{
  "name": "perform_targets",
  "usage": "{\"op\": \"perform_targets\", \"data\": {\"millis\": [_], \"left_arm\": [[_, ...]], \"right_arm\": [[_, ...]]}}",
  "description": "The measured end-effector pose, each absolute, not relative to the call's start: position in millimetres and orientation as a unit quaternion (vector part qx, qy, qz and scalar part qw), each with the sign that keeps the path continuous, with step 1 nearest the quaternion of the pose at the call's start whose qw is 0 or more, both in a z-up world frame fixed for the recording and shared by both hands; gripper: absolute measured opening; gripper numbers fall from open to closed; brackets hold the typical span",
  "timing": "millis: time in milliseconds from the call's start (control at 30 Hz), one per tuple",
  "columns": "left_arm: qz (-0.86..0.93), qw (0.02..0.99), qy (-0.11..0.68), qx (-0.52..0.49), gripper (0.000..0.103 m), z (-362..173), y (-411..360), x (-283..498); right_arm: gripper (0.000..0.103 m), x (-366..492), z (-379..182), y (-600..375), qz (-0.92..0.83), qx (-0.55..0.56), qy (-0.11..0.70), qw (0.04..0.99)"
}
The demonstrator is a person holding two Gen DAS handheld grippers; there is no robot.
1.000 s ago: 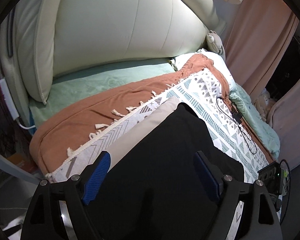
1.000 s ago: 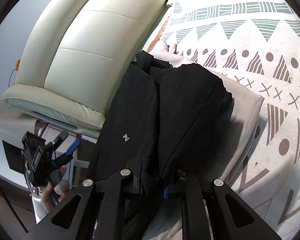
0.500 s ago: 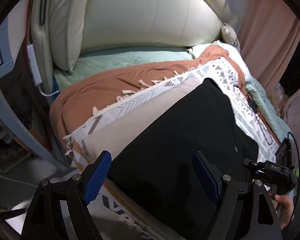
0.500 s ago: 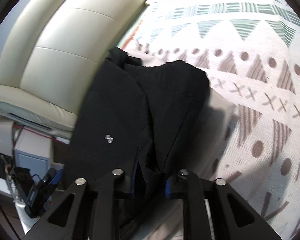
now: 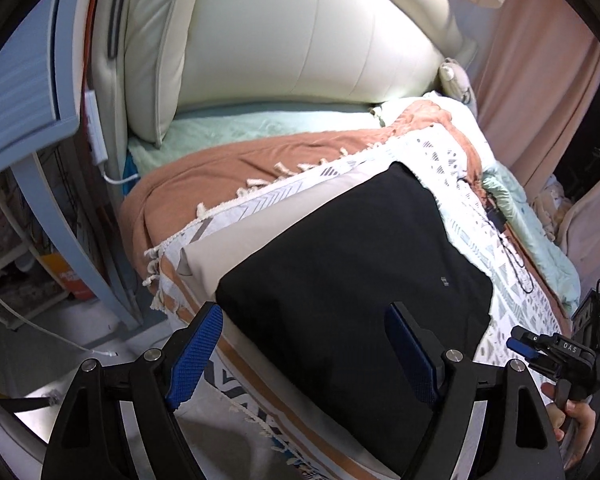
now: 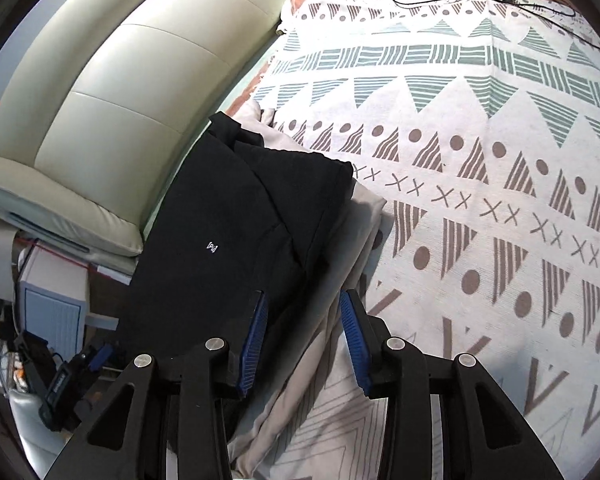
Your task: Fold large clothes
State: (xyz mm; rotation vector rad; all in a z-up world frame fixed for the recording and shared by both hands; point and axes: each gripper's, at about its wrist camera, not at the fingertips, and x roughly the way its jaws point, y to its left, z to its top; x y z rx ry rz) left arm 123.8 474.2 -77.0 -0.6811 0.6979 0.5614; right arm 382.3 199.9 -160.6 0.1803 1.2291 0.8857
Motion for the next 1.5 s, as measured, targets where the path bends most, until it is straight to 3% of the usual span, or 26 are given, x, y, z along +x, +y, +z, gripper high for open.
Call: {"op": "perform_targets", "data": {"millis": [33,67,100,167,300,833,1500], "left_arm": [[0.265,0.85,0.327,-0.318,0.084,-70.2,468.8,122.3],[0.262,0.854,0.324,-0.312,0.086,-63.6,462.8,121.0],[0.259,0.858,0.321,-0.307,0.091,-57.4,456.8,119.7],[0.252,0.867,0.311,-0.296,0.103,-44.9,443.4,116.8],[0.239,0.883,0.299,-0.272,0.103,-24.3,416.8,112.7],[0.21,0.913,0.264,-0.229,0.103,27.8,315.7,78.4],[0.165,0.952,0.224,-0.126,0.103,47.1,196.7,17.8]], "right_arm": [[0.053,378.9,-154.6,192.6,0.402,0.081,0.551,0.727],[0.065,374.4,-146.4,184.3,0.403,0.08,0.543,0.732],[0.074,370.8,-140.2,178.4,0.405,0.08,0.537,0.736],[0.081,362.4,-126.0,163.0,0.409,0.08,0.527,0.741],[0.102,345.0,-100.3,137.4,0.407,0.074,0.505,0.758],[0.103,265.5,-20.7,27.2,0.395,0.041,0.413,0.82],[0.103,155.4,8.8,-112.4,0.324,0.017,0.308,0.894]]}}
